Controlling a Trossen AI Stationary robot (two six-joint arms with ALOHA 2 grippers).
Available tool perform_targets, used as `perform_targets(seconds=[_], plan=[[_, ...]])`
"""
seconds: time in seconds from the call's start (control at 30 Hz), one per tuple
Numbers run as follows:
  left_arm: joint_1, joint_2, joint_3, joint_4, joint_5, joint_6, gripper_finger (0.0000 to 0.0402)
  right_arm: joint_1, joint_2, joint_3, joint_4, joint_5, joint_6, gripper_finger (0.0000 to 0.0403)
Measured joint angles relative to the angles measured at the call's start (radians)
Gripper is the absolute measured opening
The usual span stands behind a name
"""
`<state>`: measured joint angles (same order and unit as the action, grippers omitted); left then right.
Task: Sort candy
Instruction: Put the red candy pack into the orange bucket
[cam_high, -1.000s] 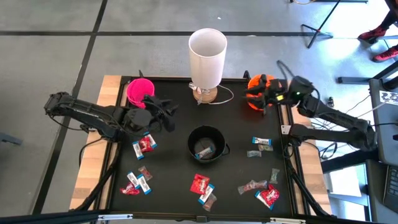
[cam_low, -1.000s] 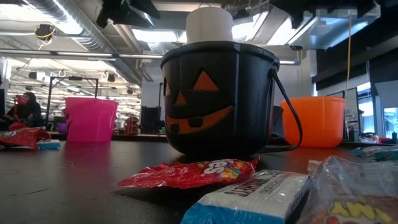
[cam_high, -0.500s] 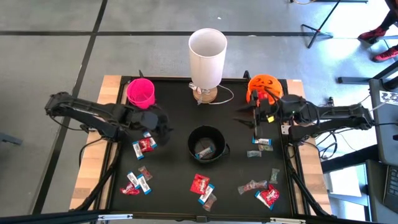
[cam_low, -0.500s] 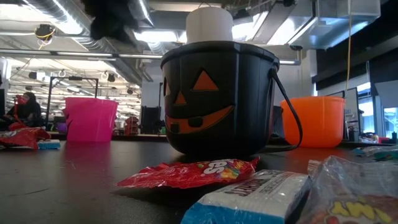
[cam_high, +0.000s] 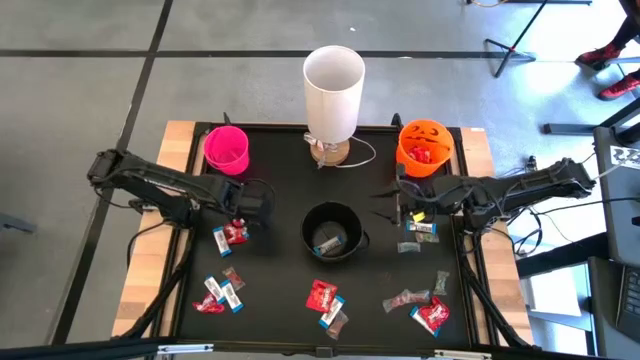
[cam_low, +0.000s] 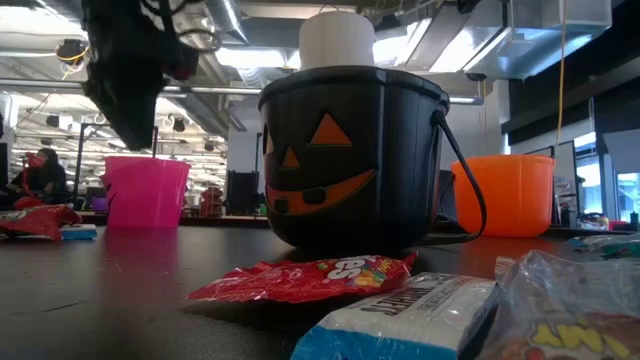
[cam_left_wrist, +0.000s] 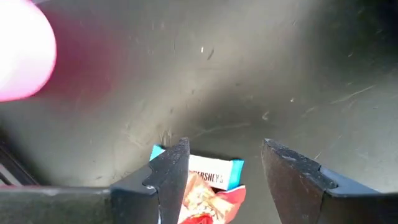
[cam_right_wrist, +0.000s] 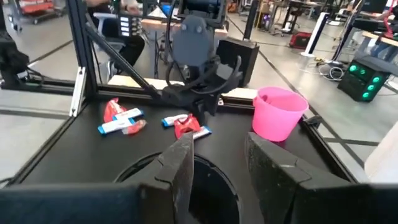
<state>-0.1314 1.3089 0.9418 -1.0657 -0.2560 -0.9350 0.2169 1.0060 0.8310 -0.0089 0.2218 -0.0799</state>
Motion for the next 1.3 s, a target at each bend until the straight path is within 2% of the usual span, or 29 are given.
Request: perform_targets(seconds=[0.1,0.23,0.53,0.73,0.93,1.13,1.3], plan=[[0.037,0.006,-0.038,0.001,0.087,0.028,0.0192,0.000,0.001,0.000,-0.013,-0.021,-0.004,0.0143],[0.077,-0.033,-0.113,0.003,0.153,0.032,0.0192,0.000,0.000,0.000,-0.042,-0.031,0.002,0.0143],[0.077,-0.203,-0.227,0.007,0.211,-0.074,0.0192,0.000,-0.002,0.000,-0.065,-0.032,0.071,0.0143],[0.086,-0.225,-0.329,-0.008,0.295,-0.130,0.0192,0.000,-0.002,0.000,-0.061,-0.032,0.072,0.0143],[0.087,-0.225,-0.430,0.130,0.321,-0.145,0.0192,-0.001,-0.002,0.000,-0.061,-0.032,0.053,0.0143],[0.087,-0.225,-0.447,0.228,0.329,-0.132,0.0190,-0.001,-0.002,0.000,-0.061,-0.032,0.024,0.0143],[0.087,-0.225,-0.447,0.228,0.329,-0.132,0.0157,-0.001,-0.002,0.000,-0.060,-0.032,0.018,0.0143]])
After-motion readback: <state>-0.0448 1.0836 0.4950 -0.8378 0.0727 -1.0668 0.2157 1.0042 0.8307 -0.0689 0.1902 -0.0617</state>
